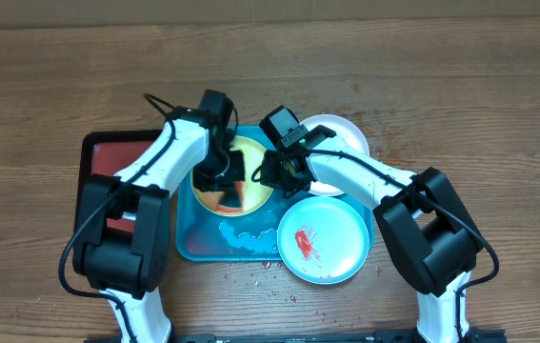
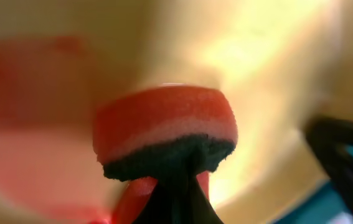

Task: Clean dirty plates on tray and stack at the side
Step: 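Scrub the yellow plate with the held sponge using the left gripper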

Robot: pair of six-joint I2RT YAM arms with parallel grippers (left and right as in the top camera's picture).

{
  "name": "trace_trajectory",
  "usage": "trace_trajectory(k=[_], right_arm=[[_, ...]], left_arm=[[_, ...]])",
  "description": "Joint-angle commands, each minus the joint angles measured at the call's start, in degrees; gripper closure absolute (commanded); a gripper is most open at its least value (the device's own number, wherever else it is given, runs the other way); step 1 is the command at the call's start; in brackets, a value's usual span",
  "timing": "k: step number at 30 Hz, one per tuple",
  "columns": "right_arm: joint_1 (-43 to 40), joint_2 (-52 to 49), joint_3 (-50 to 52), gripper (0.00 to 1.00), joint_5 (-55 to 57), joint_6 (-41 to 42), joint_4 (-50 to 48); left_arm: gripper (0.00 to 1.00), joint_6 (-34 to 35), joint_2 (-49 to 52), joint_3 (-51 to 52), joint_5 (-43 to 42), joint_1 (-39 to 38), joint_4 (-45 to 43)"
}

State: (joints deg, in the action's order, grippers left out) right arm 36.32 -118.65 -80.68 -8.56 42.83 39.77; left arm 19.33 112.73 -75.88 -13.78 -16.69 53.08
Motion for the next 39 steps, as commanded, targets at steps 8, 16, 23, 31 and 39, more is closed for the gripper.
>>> trace_trajectory(k=[8, 16, 23, 31, 39], right_arm=[[-0.7, -1.3, 0.6, 0.96, 2.5, 0.3, 1.6], [-0.7, -1.3, 0.6, 0.96, 3.3, -1.4, 1.1], [-1.6, -1.3, 0.6, 0.74, 2.4, -15.3, -4.5], [-1.1, -1.3, 0.6, 0.92, 0.7, -18.2, -8.0], [0.1, -1.3, 1.0, 0.96, 1.0, -4.9, -2.5]], left_arm=[[0.96, 6.9, -0.2, 0.9, 19.2, -2.0, -11.0], [0.96, 14.3, -0.2, 0.9, 35.3, -2.0, -7.1], [0.96, 12.3, -0.2, 0.9, 24.1, -1.6, -0.5], [0.96, 1.6, -0.2, 0.9, 6.8, -1.6, -4.8], [0.96, 5.2, -0.2, 0.9, 7.1, -1.6, -10.1]])
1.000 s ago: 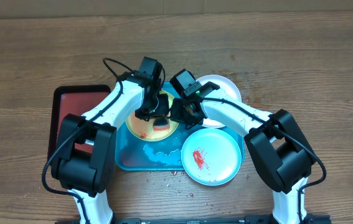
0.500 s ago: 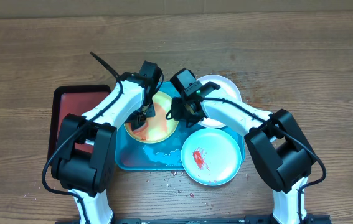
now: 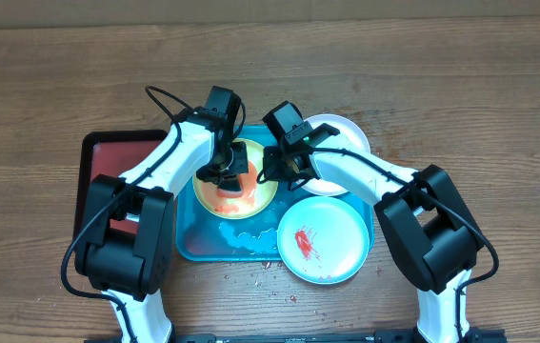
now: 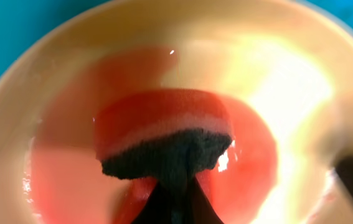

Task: Clean dirty plates on tray and stack at the side
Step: 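Scrub the yellow plate with the held sponge using the left gripper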

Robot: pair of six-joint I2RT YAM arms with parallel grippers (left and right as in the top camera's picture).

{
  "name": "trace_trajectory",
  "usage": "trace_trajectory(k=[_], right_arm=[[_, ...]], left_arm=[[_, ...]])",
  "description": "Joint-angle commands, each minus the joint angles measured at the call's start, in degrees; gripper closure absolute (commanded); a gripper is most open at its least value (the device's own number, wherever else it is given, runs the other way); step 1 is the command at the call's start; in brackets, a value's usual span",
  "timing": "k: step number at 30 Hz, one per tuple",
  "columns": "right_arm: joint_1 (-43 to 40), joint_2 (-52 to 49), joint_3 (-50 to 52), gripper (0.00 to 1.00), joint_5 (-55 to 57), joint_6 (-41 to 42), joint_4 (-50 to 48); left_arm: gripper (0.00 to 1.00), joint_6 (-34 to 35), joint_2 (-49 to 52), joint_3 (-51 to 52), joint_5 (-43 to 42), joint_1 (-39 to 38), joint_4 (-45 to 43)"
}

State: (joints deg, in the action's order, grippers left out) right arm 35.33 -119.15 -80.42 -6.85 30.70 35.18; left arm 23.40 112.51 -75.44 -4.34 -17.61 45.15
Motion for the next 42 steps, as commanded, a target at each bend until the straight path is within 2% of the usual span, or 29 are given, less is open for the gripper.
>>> trace_trajectory(k=[1, 2, 6, 9, 12, 18, 20, 23, 25, 28, 31, 32, 33, 35, 36, 37, 40, 42], right_arm=[[1.1, -0.8, 1.1, 0.96, -0.7, 8.0, 2.4], [1.1, -0.8, 1.4, 0.96, -0.8, 8.4, 2.5], [1.1, -0.8, 2.8, 0.96, -0.8, 8.6, 2.4], [1.1, -0.8, 3.0, 0.96, -0.8, 8.8, 2.2], [1.1, -0.8, 3.0, 0.96, -0.8, 8.9, 1.2], [1.0, -0.8, 3.0, 0.96, -0.8, 9.0, 0.9], [1.0, -0.8, 3.0, 0.96, -0.8, 9.0, 0.9], [1.0, -0.8, 3.0, 0.96, -1.0, 9.0, 0.9], [1.0, -0.8, 3.0, 0.96, -1.0, 9.0, 1.0], [1.0, -0.8, 3.0, 0.96, -1.0, 9.0, 1.3], [1.0, -0.8, 3.0, 0.96, -1.0, 9.0, 1.4], [1.0, -0.8, 3.0, 0.96, -1.0, 9.0, 1.4], [1.0, -0.8, 3.0, 0.96, -1.0, 9.0, 1.4], [1.0, -0.8, 3.0, 0.96, -1.0, 9.0, 1.4], [1.0, -0.8, 3.0, 0.96, -1.0, 9.0, 1.4], [1.0, -0.8, 3.0, 0.96, -0.9, 9.0, 1.4], [1.0, -0.8, 3.0, 0.96, -0.9, 9.0, 1.3], [1.0, -0.8, 3.0, 0.96, -0.9, 9.0, 1.2]], left_arm=[[0.96, 2.8, 0.0, 0.4, 2.0, -0.7, -2.9], [0.96, 4.1, 0.0, 0.3, 5.3, -0.7, -3.2], [0.96, 12.8, 0.0, 0.3, 28.5, -0.7, -1.9], [0.96, 13.7, 0.0, 0.3, 33.2, -0.7, -0.1], [0.96, 8.5, 0.0, 0.3, 24.1, -0.9, 2.8], [0.96, -19.5, 0.0, 0.3, -17.8, -1.6, 7.8], [0.96, -23.6, 0.0, 0.4, -22.7, -2.3, 9.0], [0.96, -23.6, 0.0, 0.4, -21.9, -3.1, 7.1], [0.96, -22.0, 0.0, 0.4, -19.7, -3.1, 3.8], [0.96, -11.5, 0.0, 0.4, -8.4, -2.8, -4.9], [0.96, -6.2, 0.0, 0.4, 1.1, -2.6, -10.6], [0.96, -2.9, 0.0, 0.4, 9.6, -2.6, -13.1], [0.96, -1.4, 0.0, 0.4, 13.8, -2.6, -13.5], [0.96, 0.9, 0.0, 0.4, 21.0, -2.6, -12.3], [0.96, 3.5, 0.0, 0.4, 26.8, -2.6, -8.4], [0.96, 4.7, 0.0, 0.4, 28.9, -2.6, -5.1], [0.96, 5.6, 0.0, 0.4, 29.1, -2.6, 4.1], [0.96, 5.2, 0.0, 0.4, 25.5, -2.6, 9.9]])
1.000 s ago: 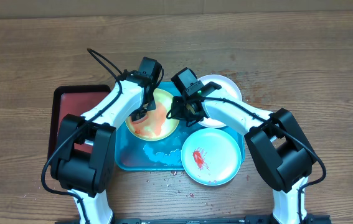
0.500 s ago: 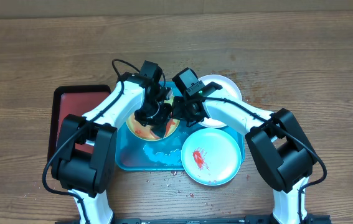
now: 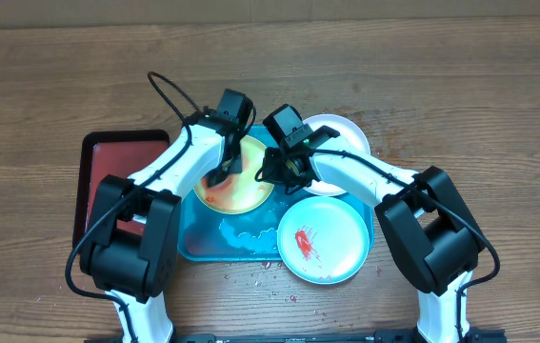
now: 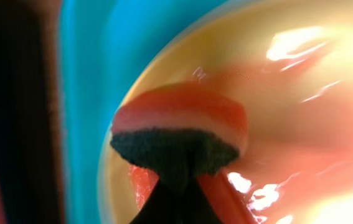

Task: Clean dirty plates on tray and stack at the side
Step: 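Scrub the yellow plate with the held sponge using the left gripper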

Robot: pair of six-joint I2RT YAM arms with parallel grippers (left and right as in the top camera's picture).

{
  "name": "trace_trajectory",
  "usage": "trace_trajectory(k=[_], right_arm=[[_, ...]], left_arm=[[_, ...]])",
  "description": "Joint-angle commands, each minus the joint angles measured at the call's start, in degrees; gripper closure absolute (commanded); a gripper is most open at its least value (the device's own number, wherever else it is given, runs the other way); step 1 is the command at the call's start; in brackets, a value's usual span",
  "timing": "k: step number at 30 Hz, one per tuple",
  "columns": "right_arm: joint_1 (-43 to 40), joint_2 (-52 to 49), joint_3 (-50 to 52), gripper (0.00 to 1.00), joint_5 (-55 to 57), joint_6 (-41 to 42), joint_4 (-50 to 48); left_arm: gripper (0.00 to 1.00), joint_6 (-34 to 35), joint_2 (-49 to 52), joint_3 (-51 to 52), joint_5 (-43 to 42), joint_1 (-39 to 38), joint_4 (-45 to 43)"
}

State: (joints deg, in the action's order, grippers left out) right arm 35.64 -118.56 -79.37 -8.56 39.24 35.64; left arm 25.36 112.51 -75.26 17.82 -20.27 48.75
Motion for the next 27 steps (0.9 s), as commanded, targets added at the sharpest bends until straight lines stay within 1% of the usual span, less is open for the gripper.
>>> trace_trajectory(k=[1, 3, 5, 7, 8, 10, 13, 15, 16, 17, 18, 20, 22, 24, 27], right_arm=[[0.7, -1.4, 1.9, 0.96, 0.7, 0.4, 0.7], [0.7, -1.4, 1.9, 0.96, 0.7, 0.4, 0.6], [0.7, -1.4, 1.9, 0.96, 0.7, 0.4, 0.7], [0.7, -1.4, 1.9, 0.96, 0.7, 0.4, 0.7], [0.7, -1.4, 1.9, 0.96, 0.6, 0.4, 0.7], [0.7, -1.4, 1.9, 0.96, 0.3, 0.4, 0.9], [0.7, -1.4, 1.9, 0.96, 0.3, 0.4, 1.1], [0.7, -1.4, 1.9, 0.96, 0.3, 0.4, 1.1], [0.7, -1.4, 1.9, 0.96, 0.3, 0.4, 1.1], [0.7, -1.4, 1.9, 0.96, 0.3, 0.4, 1.1], [0.7, -1.4, 1.9, 0.96, 0.3, 0.2, 1.1], [0.7, -1.4, 2.0, 0.96, 0.3, 0.2, 1.1], [0.7, -1.4, 2.0, 0.96, 0.3, 0.1, 1.1], [0.7, -1.4, 2.0, 0.96, 0.3, 0.0, 1.1], [0.7, -1.4, 2.0, 0.96, 0.3, 0.0, 1.0]], left_arm=[[0.96, 2.2, 0.0, 0.2, 0.2, 0.0, 8.1], [0.96, -4.1, 0.0, 0.2, -9.3, 0.0, 9.7], [0.96, -14.0, 0.0, 0.2, -22.3, 0.0, 9.3], [0.96, -21.9, 0.0, 0.2, -34.4, 0.0, 7.4], [0.96, -23.9, 0.0, 0.2, -37.5, 0.0, 5.9], [0.96, -24.5, 0.0, 0.2, -38.5, 0.0, 1.3], [0.96, -23.3, 0.0, 0.2, -36.1, 0.1, -6.8], [0.96, -20.8, 0.0, 0.2, -30.7, 0.1, -12.1], [0.96, -16.3, 0.0, 0.2, -22.4, 0.1, -14.8], [0.96, -12.3, 0.0, 0.2, -16.2, 0.1, -15.2], [0.96, -8.6, 0.0, 0.2, -10.8, 0.1, -14.7], [0.96, 0.7, 0.0, 0.2, 1.2, 0.2, -11.2], [0.96, 5.5, 0.0, 0.2, 6.8, 0.2, -6.9], [0.96, 6.4, 0.0, 0.2, 8.3, 0.2, -3.1], [0.96, 6.4, 0.0, 0.3, 7.5, 0.7, 3.5]])
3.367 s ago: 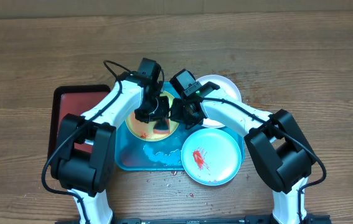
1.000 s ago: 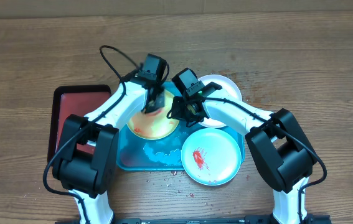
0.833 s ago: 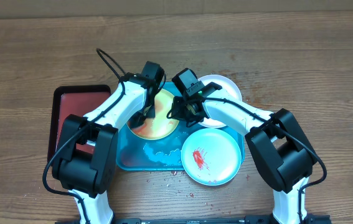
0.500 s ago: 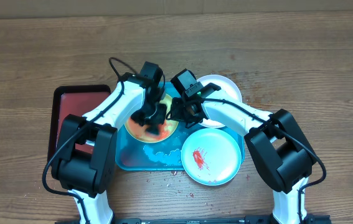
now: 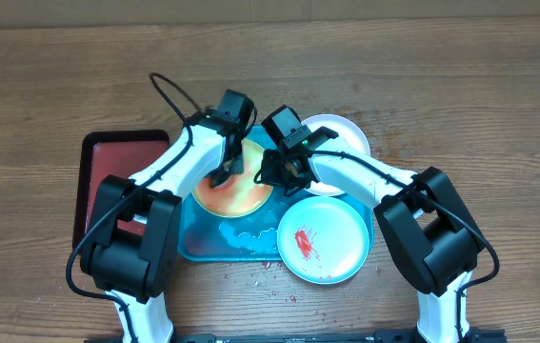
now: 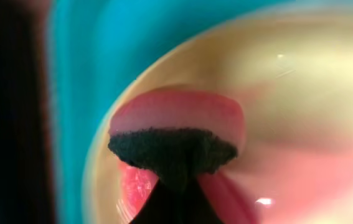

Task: Clean dirty plates on tray and stack at the side
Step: 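Scrub the yellow plate with the held sponge using the left gripper, then lift the yellow plate with right gripper and place it right of tray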

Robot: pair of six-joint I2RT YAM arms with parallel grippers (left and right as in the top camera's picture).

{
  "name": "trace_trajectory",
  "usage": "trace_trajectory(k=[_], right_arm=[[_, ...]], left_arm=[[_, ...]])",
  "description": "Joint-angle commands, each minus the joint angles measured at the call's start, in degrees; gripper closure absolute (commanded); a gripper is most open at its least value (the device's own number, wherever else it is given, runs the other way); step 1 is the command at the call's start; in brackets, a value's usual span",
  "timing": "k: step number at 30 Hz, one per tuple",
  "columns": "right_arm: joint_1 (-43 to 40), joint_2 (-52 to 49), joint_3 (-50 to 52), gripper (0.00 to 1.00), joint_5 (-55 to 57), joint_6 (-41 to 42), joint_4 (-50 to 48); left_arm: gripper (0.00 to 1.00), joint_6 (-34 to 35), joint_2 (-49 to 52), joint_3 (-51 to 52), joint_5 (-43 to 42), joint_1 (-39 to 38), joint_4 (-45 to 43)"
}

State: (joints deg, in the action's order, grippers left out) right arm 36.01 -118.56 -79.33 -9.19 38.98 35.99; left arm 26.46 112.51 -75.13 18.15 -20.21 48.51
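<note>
A yellow plate (image 5: 248, 198), smeared with wet red, lies at the back of the blue tray (image 5: 203, 244). My left gripper (image 5: 224, 174) is shut on a pink sponge (image 6: 176, 115) with a dark scouring side. It presses the sponge onto the plate (image 6: 288, 81) near its left rim, beside the tray floor (image 6: 80, 74). The left gripper (image 6: 175, 183) shows only as a dark wedge under the sponge. My right gripper (image 5: 272, 175) sits at the plate's right rim and appears shut on it; its fingers are hidden below the wrist.
A pale plate with a red stain (image 5: 325, 241) overhangs the tray's right front corner. A white plate (image 5: 342, 133) lies on the table behind the right arm. A dark red tray (image 5: 108, 167) sits to the left. Crumbs lie on the table in front of the blue tray.
The sponge is still by the plate's left rim, shifted only slightly. The red film now covers more of the plate. The right gripper has not moved.
At first the left gripper held the sponge low on the yellow plate, with the right gripper at its right rim. Then the sponge was at the plate's middle in a red film. Later it was at the left rim, where it stays now.
</note>
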Motion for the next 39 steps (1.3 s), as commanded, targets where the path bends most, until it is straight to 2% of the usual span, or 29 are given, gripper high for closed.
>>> trace_trajectory(k=[1, 3, 7, 10, 13, 15, 17, 21, 24, 27, 30, 35, 39], right_arm=[[0.3, -1.4, 1.9, 0.96, 1.0, 0.3, 0.6], [0.3, -1.4, 1.9, 0.96, 0.9, 0.3, 0.6], [0.3, -1.4, 1.9, 0.96, 0.9, 0.3, 0.6], [0.3, -1.4, 1.9, 0.96, 0.9, 0.3, 0.7], [0.3, -1.4, 1.9, 0.96, 0.9, 0.3, 0.8], [0.3, -1.4, 1.9, 0.96, 0.5, 0.2, 0.8], [0.3, -1.4, 1.9, 0.96, 0.5, 0.2, 0.8], [0.3, -1.4, 1.9, 0.96, 0.5, 0.2, 1.0], [0.3, -1.4, 1.9, 0.96, 0.5, 0.2, 1.4], [0.3, -1.4, 1.9, 0.96, 0.5, 0.0, 1.4], [0.3, -1.4, 1.8, 0.96, 0.5, -1.2, 1.4], [0.4, -1.0, -1.9, 0.96, 0.6, -5.1, 5.2], [1.0, 0.7, -6.6, 0.96, 5.8, -6.5, 11.9]], left_arm=[[0.96, 5.3, 0.0, 0.2, 6.1, 0.8, 5.8], [0.96, 4.3, 0.0, 0.2, 1.8, 0.8, 9.0], [0.96, -16.2, 0.0, 0.2, -25.6, 0.8, 9.9], [0.96, -26.7, 0.0, 0.2, -40.0, 0.8, 6.1], [0.96, -25.2, 0.0, 0.2, -38.6, 0.9, 0.0], [0.96, -20.8, 0.0, 0.2, -34.9, 1.3, -4.9], [0.96, -13.9, 0.0, 0.2, -25.8, 2.5, -11.1], [0.96, -8.1, 0.0, -0.2, -12.1, 5.2, -13.0], [0.96, -7.1, 0.0, -2.3, -7.5, 8.4, -8.3], [0.96, -7.1, 0.0, -5.7, -7.4, 11.8, -0.9], [0.96, -7.4, 0.0, -13.0, -9.4, 16.0, 11.5], [0.96, -12.6, 0.0, -24.1, -13.6, 17.7, 23.1], [0.96, -12.8, 0.0, -32.2, -16.3, 17.7, 28.5]])
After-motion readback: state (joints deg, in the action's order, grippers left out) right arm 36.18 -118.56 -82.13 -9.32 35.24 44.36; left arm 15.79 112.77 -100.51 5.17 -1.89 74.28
